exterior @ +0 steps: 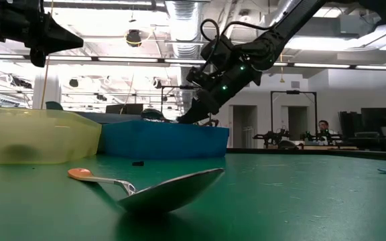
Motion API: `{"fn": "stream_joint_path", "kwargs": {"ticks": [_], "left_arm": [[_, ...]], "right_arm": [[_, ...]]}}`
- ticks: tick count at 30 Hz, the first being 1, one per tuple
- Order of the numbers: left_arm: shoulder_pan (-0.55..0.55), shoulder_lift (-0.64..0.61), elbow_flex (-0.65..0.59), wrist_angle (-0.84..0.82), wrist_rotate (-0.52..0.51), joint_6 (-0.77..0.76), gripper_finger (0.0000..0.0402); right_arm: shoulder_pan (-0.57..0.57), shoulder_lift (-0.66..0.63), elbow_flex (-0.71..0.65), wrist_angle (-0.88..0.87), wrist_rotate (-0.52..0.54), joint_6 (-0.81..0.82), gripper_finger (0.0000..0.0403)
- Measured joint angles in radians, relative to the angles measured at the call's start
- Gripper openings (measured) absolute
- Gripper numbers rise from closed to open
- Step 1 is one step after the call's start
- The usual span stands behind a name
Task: Sort silverware by color (type)
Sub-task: Put the orange spoon into the blue bin
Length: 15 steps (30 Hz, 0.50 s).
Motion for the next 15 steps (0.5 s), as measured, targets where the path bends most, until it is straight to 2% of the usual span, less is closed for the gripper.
{"fn": "stream_joint_path", "kwargs": {"ticks": [15], "left_arm": [[0.0, 0.0, 0.0, 0.0, -0.005, 0.001, 0.0029]], "right_arm": [[-0.028, 0.0, 0.0, -0.041, 0.001, 0.073, 0.0006]]}}
